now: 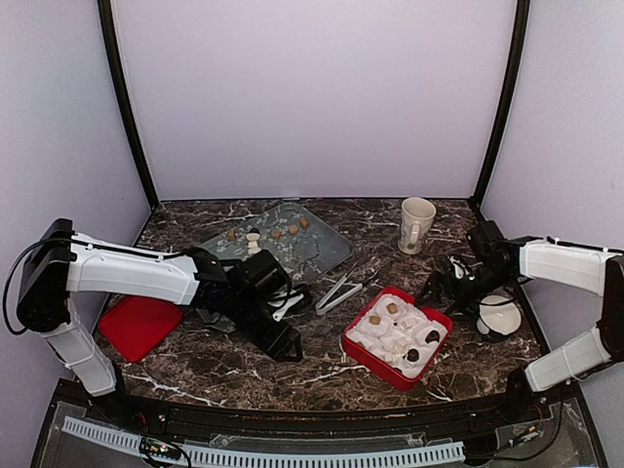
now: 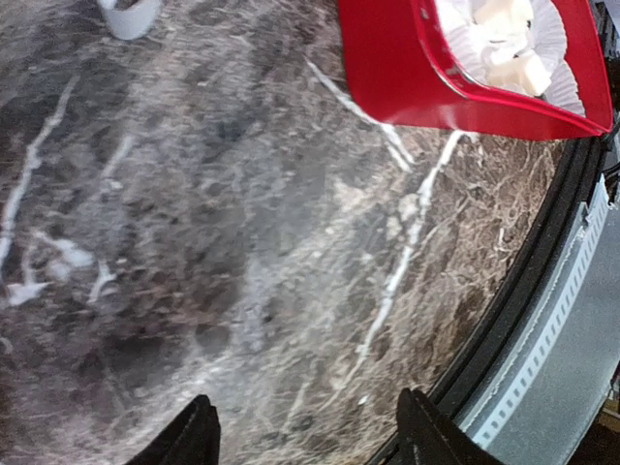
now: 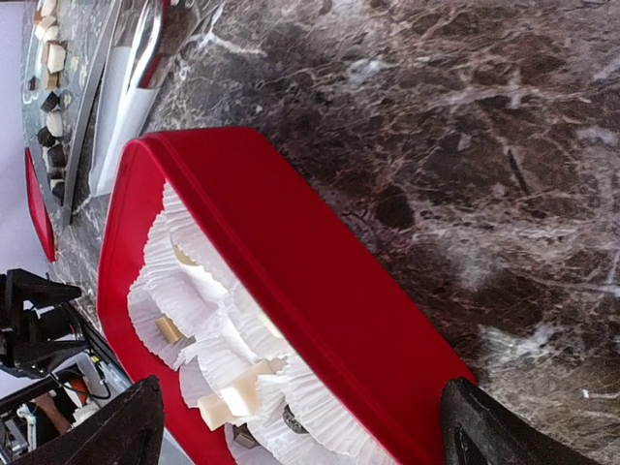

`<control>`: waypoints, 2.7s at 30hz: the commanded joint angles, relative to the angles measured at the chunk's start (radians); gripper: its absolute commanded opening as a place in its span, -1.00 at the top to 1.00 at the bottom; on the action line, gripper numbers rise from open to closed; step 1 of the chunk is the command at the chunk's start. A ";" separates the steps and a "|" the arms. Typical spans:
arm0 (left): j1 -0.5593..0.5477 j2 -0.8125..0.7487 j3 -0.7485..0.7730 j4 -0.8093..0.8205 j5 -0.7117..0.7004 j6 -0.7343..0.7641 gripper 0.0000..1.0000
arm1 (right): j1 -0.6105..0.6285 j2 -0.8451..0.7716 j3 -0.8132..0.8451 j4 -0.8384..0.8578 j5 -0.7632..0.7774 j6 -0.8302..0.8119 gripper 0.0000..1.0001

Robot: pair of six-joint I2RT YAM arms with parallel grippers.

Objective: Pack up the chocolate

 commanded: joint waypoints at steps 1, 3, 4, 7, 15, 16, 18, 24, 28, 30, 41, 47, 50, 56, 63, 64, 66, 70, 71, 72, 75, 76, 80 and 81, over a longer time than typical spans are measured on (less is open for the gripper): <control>-0.051 0.042 -0.005 0.127 0.049 -0.098 -0.13 | 0.054 -0.001 -0.007 0.037 -0.030 0.013 -1.00; -0.052 0.045 -0.022 0.171 0.057 -0.129 -0.03 | 0.074 -0.015 -0.027 0.051 -0.048 0.034 -1.00; -0.051 0.047 -0.023 0.182 0.058 -0.136 0.00 | 0.082 -0.025 -0.037 0.058 -0.057 0.043 -1.00; -0.051 0.066 -0.011 0.188 0.053 -0.141 0.03 | 0.099 -0.052 -0.072 0.082 -0.082 0.079 -1.00; -0.045 0.110 0.023 0.177 0.009 -0.154 0.07 | 0.200 -0.101 -0.144 0.211 -0.166 0.207 -1.00; -0.040 0.114 0.026 0.176 0.006 -0.153 0.08 | 0.217 -0.101 -0.150 0.227 -0.173 0.222 -1.00; -0.026 0.117 0.030 0.176 0.004 -0.153 0.08 | 0.250 -0.097 -0.152 0.259 -0.174 0.248 -1.00; 0.044 0.109 0.031 0.179 0.017 -0.151 0.08 | 0.323 -0.076 -0.142 0.338 -0.181 0.306 -1.00; 0.085 0.107 0.033 0.195 0.044 -0.153 0.08 | 0.358 -0.049 -0.131 0.376 -0.189 0.327 -1.00; 0.095 0.111 0.037 0.199 0.053 -0.151 0.08 | 0.370 -0.035 -0.124 0.390 -0.190 0.332 -1.00; 0.144 0.076 0.057 0.133 0.033 -0.132 0.04 | 0.403 -0.003 -0.100 0.434 -0.196 0.343 -1.00; 0.154 -0.091 0.038 -0.022 -0.086 -0.123 -0.47 | 0.380 -0.071 -0.071 0.312 -0.110 0.276 -1.00; 0.168 -0.168 0.033 -0.146 -0.158 -0.144 -0.59 | 0.349 -0.125 -0.065 0.289 -0.096 0.265 -1.00; 0.251 -0.281 0.004 -0.504 -0.298 -0.240 -0.61 | 0.298 -0.206 0.005 0.232 -0.044 0.205 -1.00; 0.361 -0.359 -0.091 -0.670 -0.412 -0.285 -0.58 | 0.284 -0.204 0.051 0.245 -0.037 0.185 -1.00; 0.372 -0.358 -0.102 -0.671 -0.430 -0.280 -0.58 | 0.283 -0.200 0.050 0.254 -0.038 0.187 -1.00; 0.420 -0.349 -0.121 -0.655 -0.451 -0.263 -0.58 | 0.283 -0.190 0.048 0.267 -0.047 0.191 -0.99; 0.481 -0.313 -0.127 -0.575 -0.451 -0.215 -0.53 | 0.281 -0.182 0.052 0.274 -0.057 0.193 -1.00; 0.495 -0.299 -0.125 -0.555 -0.451 -0.202 -0.50 | 0.282 -0.184 0.054 0.272 -0.057 0.193 -1.00; 0.511 -0.283 -0.125 -0.537 -0.443 -0.185 -0.44 | 0.280 -0.185 0.054 0.268 -0.056 0.192 -1.00; 0.553 -0.247 -0.129 -0.468 -0.392 -0.157 -0.28 | 0.279 -0.193 0.053 0.251 -0.051 0.188 -1.00; 0.565 -0.235 -0.132 -0.449 -0.381 -0.150 -0.25 | 0.277 -0.196 0.052 0.246 -0.049 0.188 -0.99; 0.615 -0.186 -0.139 -0.381 -0.350 -0.118 -0.13 | 0.271 -0.217 0.037 0.238 -0.048 0.195 -1.00; 0.623 -0.173 -0.140 -0.359 -0.342 -0.107 -0.09 | 0.271 -0.221 0.034 0.238 -0.047 0.198 -1.00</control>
